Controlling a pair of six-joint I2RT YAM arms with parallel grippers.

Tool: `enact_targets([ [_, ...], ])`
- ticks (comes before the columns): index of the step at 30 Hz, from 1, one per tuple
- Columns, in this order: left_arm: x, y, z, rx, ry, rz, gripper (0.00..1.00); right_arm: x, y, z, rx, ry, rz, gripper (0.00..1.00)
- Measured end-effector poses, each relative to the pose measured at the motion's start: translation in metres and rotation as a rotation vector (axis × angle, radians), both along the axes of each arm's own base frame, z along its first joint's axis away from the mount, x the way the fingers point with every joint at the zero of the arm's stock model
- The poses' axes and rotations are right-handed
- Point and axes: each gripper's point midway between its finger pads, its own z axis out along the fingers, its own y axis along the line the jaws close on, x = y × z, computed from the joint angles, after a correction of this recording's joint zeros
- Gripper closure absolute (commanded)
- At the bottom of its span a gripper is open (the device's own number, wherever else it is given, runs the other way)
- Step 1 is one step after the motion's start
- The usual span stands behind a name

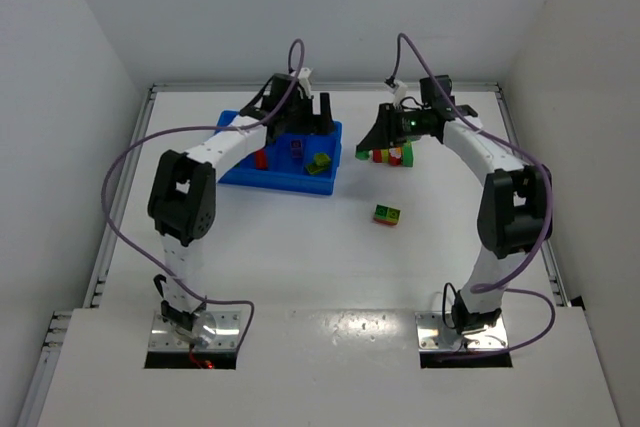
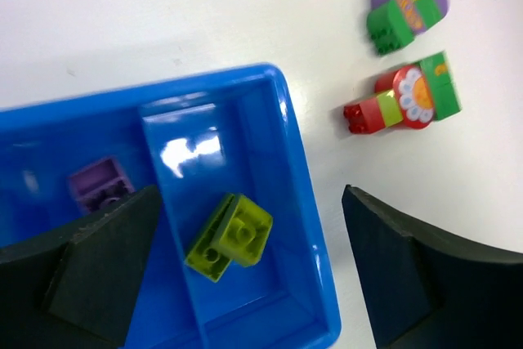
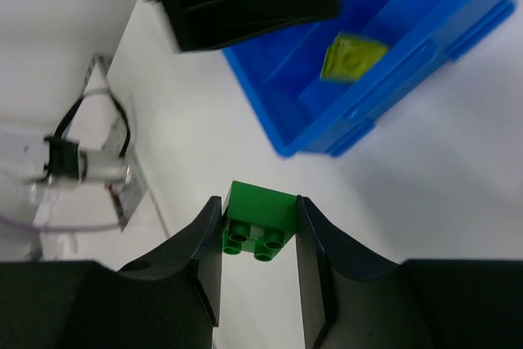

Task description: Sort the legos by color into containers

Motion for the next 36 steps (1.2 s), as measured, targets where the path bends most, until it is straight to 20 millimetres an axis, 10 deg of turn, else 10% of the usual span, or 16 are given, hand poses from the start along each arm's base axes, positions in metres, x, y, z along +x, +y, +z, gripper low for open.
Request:
enact_targets([
  [5,0.013,0.056,0.086,-0.029,-0.166,0.089,0.00,0.031,0.031,0.017,0.002,-0.138,-0.061,1.00],
  [9,0.028,0.149,0.171,-0.043,-0.343,0.250,0.00,0.068,0.096,0.052,0.071,-0.272,-0.043,1.00],
  [13,0.020,0.249,0.210,0.007,-0.425,0.430,0.00,0.088,0.176,0.054,0.149,-0.353,-0.010,1.00],
  [21,-0.024,0.331,0.182,0.087,-0.343,0.543,0.00,0.096,0.297,-0.021,0.209,-0.355,-0.024,1.00],
  [28,-0.061,0.345,0.151,0.110,-0.271,0.520,0.00,0.109,0.339,-0.075,0.200,-0.387,-0.128,0.99],
  [36,-0.078,0.333,0.150,0.153,-0.286,0.422,0.00,0.119,0.343,-0.090,0.178,-0.437,-0.192,0.41],
])
